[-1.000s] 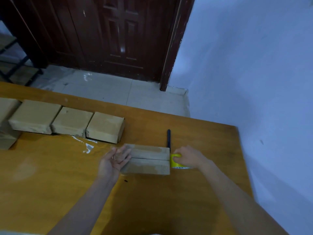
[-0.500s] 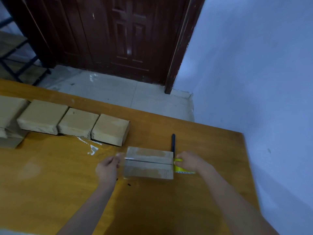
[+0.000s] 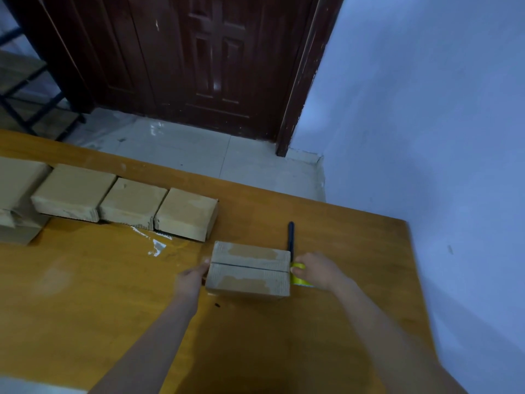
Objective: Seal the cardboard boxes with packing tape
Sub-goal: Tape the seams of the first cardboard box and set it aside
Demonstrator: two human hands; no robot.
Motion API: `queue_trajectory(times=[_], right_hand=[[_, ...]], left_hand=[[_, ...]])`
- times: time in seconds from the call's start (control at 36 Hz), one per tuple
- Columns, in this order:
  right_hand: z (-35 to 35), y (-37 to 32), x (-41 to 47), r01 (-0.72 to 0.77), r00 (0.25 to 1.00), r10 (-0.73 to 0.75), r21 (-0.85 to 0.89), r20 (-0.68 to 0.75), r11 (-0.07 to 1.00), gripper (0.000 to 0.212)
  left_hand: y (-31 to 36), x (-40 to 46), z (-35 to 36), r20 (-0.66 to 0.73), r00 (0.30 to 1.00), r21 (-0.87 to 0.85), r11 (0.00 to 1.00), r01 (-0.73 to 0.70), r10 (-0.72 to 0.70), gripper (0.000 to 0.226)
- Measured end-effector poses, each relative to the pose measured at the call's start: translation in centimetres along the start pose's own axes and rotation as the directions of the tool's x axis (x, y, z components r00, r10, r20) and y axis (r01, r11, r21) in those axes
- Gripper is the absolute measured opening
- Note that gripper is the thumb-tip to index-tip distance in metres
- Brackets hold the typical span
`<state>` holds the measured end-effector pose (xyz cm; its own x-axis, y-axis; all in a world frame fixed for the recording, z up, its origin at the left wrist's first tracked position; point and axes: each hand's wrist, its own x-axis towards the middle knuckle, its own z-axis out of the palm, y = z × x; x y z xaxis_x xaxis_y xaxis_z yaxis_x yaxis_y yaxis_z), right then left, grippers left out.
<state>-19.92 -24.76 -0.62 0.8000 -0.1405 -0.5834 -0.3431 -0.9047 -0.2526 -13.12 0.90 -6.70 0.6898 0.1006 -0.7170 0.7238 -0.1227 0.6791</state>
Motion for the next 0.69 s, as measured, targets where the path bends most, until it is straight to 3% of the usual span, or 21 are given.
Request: queue_trajectory(times=[0.14, 0.28, 0.39, 0.44, 0.5, 0.56, 0.64, 0.69], right_hand=[[0.8, 0.2, -0.5, 0.031, 0.999, -0.032, -0.030, -0.035, 0.999, 0.030], [1.8, 0.3, -1.2, 0.016, 1.000, -0.015, 0.078, -0.024, 0.997, 0.027], [3.4, -0.2, -1.8, -0.007, 1.000, 0.001, 0.350, 0.018, 0.937, 0.024], [4.0, -0.4, -2.0, -0.029, 0.998, 0.001, 0.503, 0.055, 0.864, 0.023], [4.0, -0.5, -2.1, -0.040, 0.996, -0.013, 0.585, 0.087, 0.810, 0.015], [4.1, -0.4, -2.4, -0.058, 0.991, -0.036, 0.658, 0.129, 0.751, 0.007], [4.5, 0.0, -2.8, -0.056, 0.983, -0.095, 0.756, 0.155, 0.652, 0.031], [5.3, 0.5, -2.9, -0.039, 0.981, -0.127, 0.792, 0.146, 0.609, 0.034]], left_hand=[[-0.7, 0.6, 0.7, 0.035, 0.995, -0.047, 0.994, 0.095, -0.093, 0.033], [0.5, 2.3, 0.4, 0.033, 0.996, 0.133, 0.988, 0.080, -0.085, 0.035], [1.2, 1.4, -1.7, -0.144, 0.989, 0.222, 0.975, -0.004, 0.037, 0.029], [0.5, -0.5, -2.6, -0.252, 0.943, 0.279, 0.949, -0.143, 0.217, 0.032], [-0.6, -2.3, -2.8, -0.250, 0.852, 0.449, 0.835, -0.318, 0.460, 0.037], [-1.1, -3.8, -1.6, -0.146, 0.754, 0.532, 0.693, -0.486, 0.640, 0.037], [-0.8, -5.5, 2.1, 0.141, 0.566, 0.606, 0.381, -0.698, 0.812, 0.039], [-0.5, -6.2, 4.7, 0.366, 0.479, 0.630, 0.166, -0.759, 0.798, 0.050]])
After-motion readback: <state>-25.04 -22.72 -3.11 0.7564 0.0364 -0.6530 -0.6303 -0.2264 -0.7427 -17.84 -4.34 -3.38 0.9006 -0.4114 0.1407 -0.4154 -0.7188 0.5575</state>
